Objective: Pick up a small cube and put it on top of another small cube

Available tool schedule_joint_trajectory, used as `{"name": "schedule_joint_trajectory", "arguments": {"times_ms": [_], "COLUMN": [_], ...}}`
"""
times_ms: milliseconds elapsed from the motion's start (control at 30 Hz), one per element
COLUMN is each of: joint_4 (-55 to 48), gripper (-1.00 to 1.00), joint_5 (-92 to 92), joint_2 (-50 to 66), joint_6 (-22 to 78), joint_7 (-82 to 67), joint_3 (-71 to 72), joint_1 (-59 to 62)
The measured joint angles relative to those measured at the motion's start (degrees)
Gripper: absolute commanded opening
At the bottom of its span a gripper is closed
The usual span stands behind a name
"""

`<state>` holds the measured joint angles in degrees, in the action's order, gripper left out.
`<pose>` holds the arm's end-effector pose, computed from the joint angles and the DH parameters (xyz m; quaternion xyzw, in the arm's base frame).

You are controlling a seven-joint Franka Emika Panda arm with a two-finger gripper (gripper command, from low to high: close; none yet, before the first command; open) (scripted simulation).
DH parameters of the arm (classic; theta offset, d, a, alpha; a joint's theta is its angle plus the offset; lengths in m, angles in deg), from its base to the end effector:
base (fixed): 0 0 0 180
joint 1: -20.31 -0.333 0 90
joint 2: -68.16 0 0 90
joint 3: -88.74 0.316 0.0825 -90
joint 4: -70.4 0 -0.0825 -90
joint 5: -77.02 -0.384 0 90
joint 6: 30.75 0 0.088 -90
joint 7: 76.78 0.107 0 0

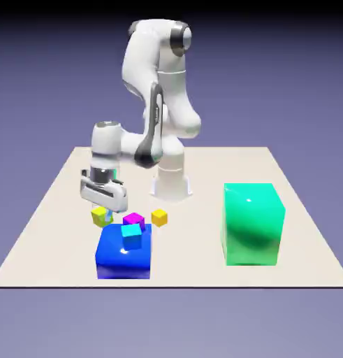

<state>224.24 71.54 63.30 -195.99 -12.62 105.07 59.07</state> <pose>0.4023 -0.1736 0.2887 -0.6906 0.7096 -0.1285 0.0561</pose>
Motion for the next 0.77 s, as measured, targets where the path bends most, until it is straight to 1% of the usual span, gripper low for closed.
{"name": "schedule_joint_trajectory", "arguments": {"times_ms": [333, 400, 667, 700, 767], "joint_4": [6.9, 6.9, 6.6, 6.6, 6.6], "gripper": [-1.00, -1.00, -1.00, 1.00, 1.00], "joint_5": [5.2, 5.3, 25.2, 26.4, 26.4], "joint_2": [-19.4, -19.4, -5.7, -4.9, -4.9], "joint_6": [13.2, 13.3, 1.2, 0.5, 0.6], "joint_7": [24.9, 24.9, 39.7, 40.6, 40.6], "joint_3": [13.9, 14.0, 18.5, 18.7, 18.7], "joint_1": [1.8, 1.8, 11.4, 11.9, 11.9]}}
